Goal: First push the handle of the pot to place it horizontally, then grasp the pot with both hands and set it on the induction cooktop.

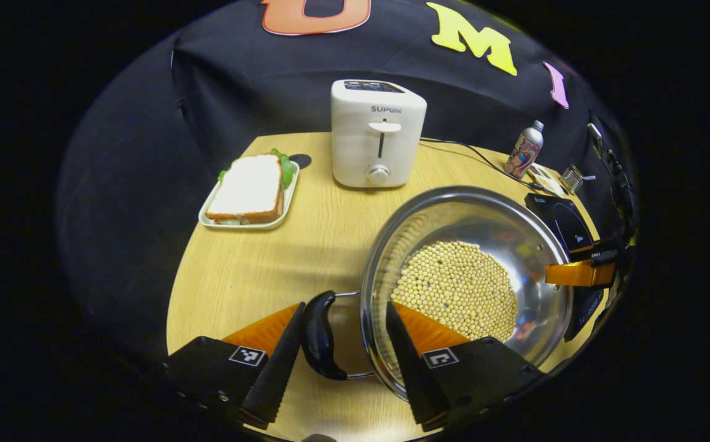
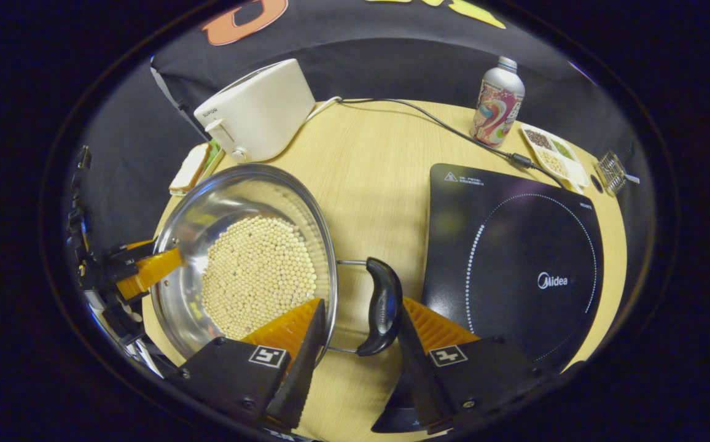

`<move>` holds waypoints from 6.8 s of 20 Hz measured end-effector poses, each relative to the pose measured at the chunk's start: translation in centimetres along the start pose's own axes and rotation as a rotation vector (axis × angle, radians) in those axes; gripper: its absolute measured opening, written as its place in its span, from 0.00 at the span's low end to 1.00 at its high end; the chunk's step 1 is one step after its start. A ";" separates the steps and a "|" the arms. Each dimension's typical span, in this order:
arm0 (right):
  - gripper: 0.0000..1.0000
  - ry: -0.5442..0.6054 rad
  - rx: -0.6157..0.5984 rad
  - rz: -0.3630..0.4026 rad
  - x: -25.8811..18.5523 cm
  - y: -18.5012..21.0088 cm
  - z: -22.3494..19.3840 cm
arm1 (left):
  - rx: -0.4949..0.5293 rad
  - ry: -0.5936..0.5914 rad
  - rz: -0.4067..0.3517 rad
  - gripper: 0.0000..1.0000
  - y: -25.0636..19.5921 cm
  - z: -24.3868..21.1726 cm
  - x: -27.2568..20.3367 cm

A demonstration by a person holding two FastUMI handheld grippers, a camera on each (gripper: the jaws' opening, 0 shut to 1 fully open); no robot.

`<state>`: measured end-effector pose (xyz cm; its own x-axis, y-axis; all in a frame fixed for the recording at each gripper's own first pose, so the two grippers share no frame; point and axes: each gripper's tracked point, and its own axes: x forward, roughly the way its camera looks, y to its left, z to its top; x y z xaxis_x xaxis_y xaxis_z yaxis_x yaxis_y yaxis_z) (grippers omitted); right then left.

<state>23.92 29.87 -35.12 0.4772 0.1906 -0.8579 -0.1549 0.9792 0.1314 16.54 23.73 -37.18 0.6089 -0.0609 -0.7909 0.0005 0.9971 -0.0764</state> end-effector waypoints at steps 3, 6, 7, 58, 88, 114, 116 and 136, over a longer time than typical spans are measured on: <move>0.67 0.008 0.008 0.006 0.2 0.0 0.0 | -0.016 0.024 0.005 0.72 0.4 -0.4 0.5; 0.59 0.014 0.019 0.020 0.1 0.1 0.1 | -0.031 0.036 0.010 0.71 0.3 -0.5 0.8; 0.57 0.020 0.013 0.023 0.1 0.0 0.1 | -0.033 0.039 0.008 0.69 0.3 -0.7 0.8; 0.51 -0.078 0.125 -0.040 -12.1 -17.8 -0.6 | 0.137 -0.026 -0.119 0.61 -18.7 6.7 -5.1; 0.51 0.029 0.116 -0.073 -11.1 -31.6 1.4 | 0.103 0.070 -0.134 0.61 -31.2 6.8 1.6; 0.81 -0.297 -0.082 -0.247 -14.1 -32.6 5.4 | 0.081 -0.129 -0.074 0.98 -29.3 9.5 -1.5; 0.79 -0.328 -0.095 -0.257 -15.0 -32.0 5.7 | 0.081 -0.145 -0.069 0.97 -28.7 9.7 -2.0; 1.00 -0.952 -0.136 -0.289 -43.8 -16.7 5.5 | 0.011 -0.782 0.054 0.97 -21.3 16.6 -31.1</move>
<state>10.37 5.59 3.01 0.9962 -0.0180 -0.0856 0.0070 0.9917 -0.1281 10.75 5.11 -0.90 0.9902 0.0336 -0.1352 -0.0395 0.9984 -0.0413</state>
